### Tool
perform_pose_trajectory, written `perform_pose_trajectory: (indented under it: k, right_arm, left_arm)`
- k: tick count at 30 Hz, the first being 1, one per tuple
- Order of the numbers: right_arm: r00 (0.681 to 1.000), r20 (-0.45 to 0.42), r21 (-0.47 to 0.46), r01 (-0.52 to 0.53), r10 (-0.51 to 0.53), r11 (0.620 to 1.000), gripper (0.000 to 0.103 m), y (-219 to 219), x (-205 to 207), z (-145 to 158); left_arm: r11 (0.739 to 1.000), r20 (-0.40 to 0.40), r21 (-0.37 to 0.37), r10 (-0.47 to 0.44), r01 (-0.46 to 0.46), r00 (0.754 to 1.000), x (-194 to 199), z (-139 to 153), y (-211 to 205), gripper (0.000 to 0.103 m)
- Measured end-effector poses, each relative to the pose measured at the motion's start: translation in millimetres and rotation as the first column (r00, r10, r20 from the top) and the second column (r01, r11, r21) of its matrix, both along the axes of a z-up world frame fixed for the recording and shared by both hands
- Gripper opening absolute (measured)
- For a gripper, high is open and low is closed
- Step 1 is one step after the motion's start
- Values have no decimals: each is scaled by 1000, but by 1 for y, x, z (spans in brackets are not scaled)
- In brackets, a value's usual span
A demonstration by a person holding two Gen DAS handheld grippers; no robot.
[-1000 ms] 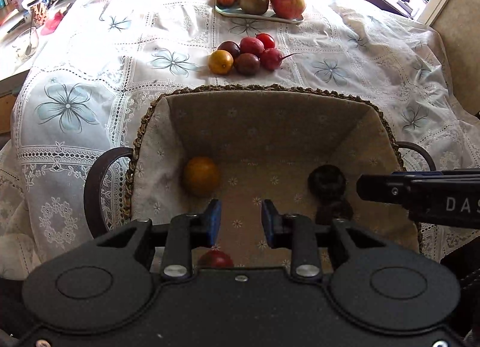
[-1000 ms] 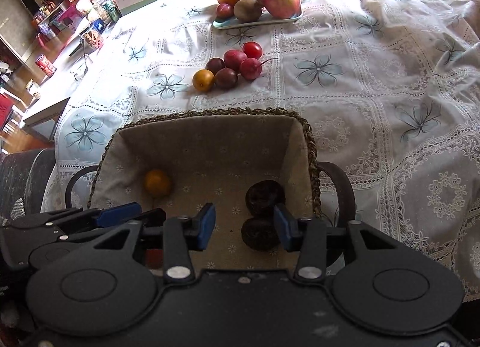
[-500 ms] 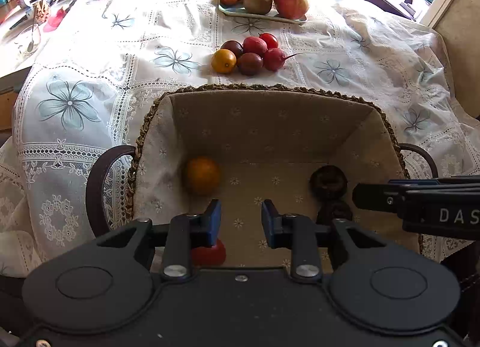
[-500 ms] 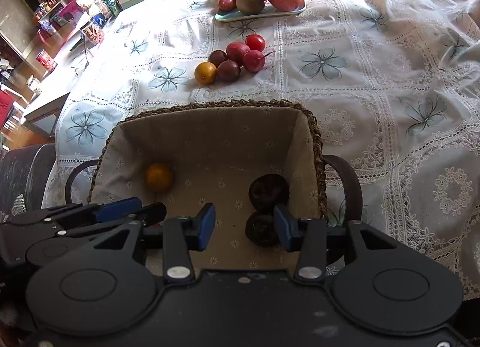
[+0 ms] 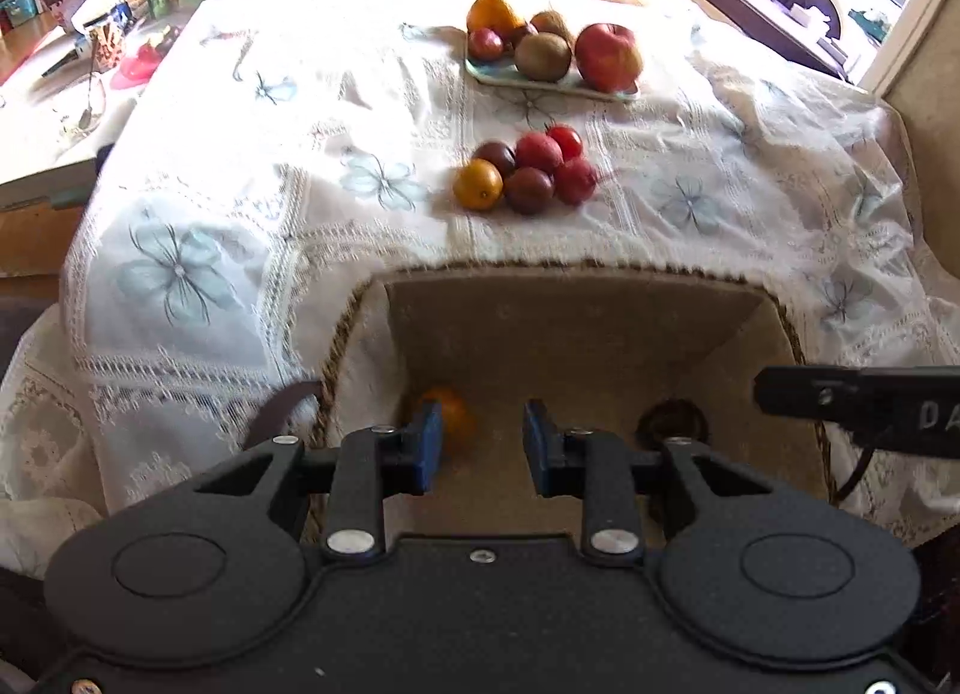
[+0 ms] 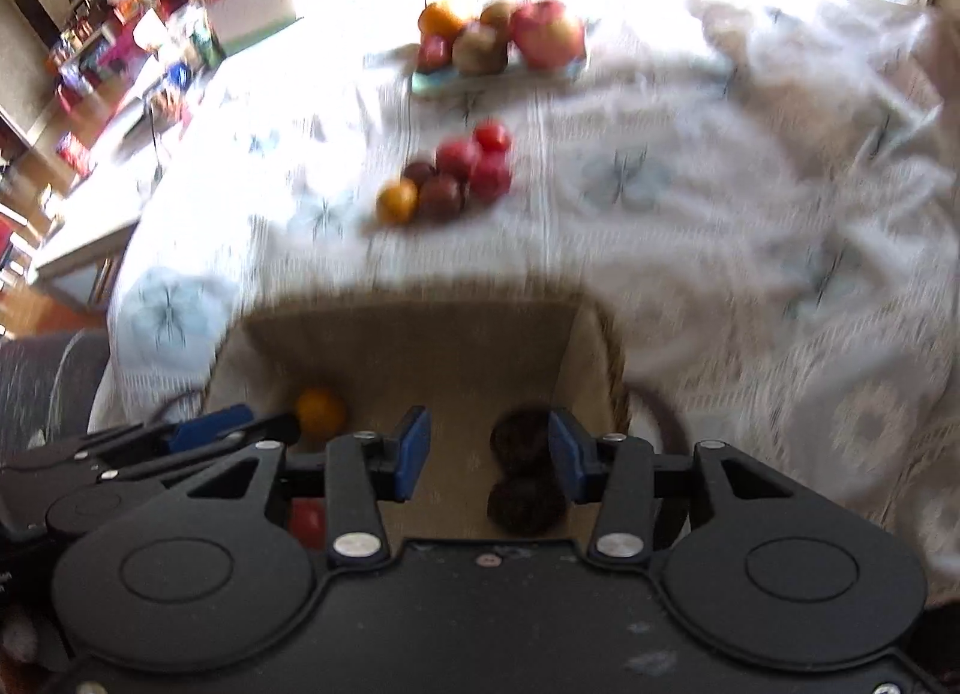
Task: Organize fruits
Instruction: 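Grasp an orange fruit with the left tool while the right tool approaches the red fruits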
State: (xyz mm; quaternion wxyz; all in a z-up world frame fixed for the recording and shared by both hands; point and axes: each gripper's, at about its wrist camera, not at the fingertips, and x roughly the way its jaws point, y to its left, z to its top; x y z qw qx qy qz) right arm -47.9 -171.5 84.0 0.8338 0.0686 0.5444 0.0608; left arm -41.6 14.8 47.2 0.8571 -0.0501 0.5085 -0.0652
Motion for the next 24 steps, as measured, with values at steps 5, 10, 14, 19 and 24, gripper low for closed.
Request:
perform_pose_trajectory:
  k: [5,10,14,19,24]
  right_arm:
    - [991,132,-64,5,3,998,47,-2,28,19]
    - [996,89,105,8,-17,994,47,-15,83,15]
    - [996,56,169,56,-67,984,47,-14,131,0]
    - [987,-36,153,157,-154,976,48,-14,180,-35]
    - [963,-113,142,258,-243,956,47,-18,203,-70]
  left_arm:
    - [999,66,0,54,-54,996,29,22,10,39]
    - [991,150,34,126,-133,981,67,39,12,39]
    - [986,154,37,153,-161,976,106,35,9,39]
    - [991,56,-2,132,-132,990,153,7,3,39]
    - [994,-8,-8,109,-109,994,179,-28,-7,38]
